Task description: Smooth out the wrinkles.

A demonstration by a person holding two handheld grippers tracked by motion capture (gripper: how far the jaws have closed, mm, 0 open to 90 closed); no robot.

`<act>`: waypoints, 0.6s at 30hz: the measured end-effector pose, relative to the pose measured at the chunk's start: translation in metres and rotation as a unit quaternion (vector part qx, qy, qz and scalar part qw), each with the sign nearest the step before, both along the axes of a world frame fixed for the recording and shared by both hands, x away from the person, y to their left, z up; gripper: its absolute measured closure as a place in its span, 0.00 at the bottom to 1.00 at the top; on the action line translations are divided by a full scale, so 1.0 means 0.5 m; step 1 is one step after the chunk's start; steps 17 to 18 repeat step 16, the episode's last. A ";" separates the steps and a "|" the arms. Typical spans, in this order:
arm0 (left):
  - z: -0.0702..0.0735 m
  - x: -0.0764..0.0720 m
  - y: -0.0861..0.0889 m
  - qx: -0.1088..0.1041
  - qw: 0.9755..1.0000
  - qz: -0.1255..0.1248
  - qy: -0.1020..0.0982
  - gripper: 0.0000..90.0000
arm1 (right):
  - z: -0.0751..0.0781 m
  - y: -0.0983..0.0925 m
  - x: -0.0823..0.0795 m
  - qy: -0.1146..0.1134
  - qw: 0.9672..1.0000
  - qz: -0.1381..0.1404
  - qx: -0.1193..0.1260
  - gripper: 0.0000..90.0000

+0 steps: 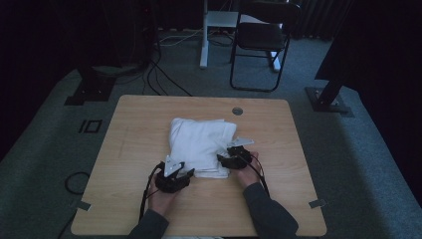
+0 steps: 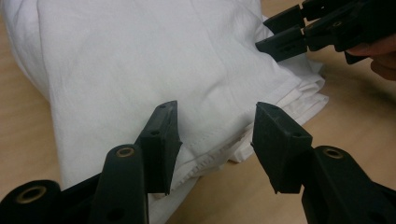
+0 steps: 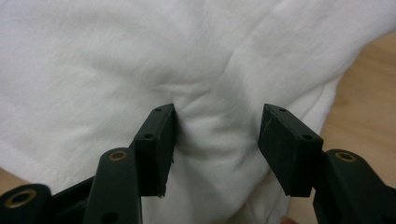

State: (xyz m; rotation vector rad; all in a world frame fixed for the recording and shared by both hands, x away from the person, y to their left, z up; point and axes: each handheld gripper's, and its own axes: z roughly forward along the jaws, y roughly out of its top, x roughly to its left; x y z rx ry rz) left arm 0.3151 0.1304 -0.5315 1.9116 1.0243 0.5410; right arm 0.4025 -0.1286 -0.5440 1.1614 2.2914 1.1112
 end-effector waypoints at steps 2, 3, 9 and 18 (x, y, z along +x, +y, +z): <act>0.001 0.016 0.001 0.000 1.000 -0.002 -0.006 0.55 | 0.004 -0.005 0.015 -0.002 1.000 -0.003 0.005 0.49; 0.004 0.021 0.006 -0.007 1.000 0.003 -0.010 0.54 | 0.011 -0.014 0.017 -0.004 1.000 -0.006 0.019 0.47; 0.045 -0.010 0.044 -0.018 0.998 0.017 -0.050 0.49 | 0.062 -0.076 -0.038 -0.039 0.997 -0.027 0.067 0.36; 0.070 -0.034 0.121 -0.037 0.995 0.055 -0.070 0.48 | 0.095 -0.174 -0.087 -0.060 0.992 -0.058 0.093 0.33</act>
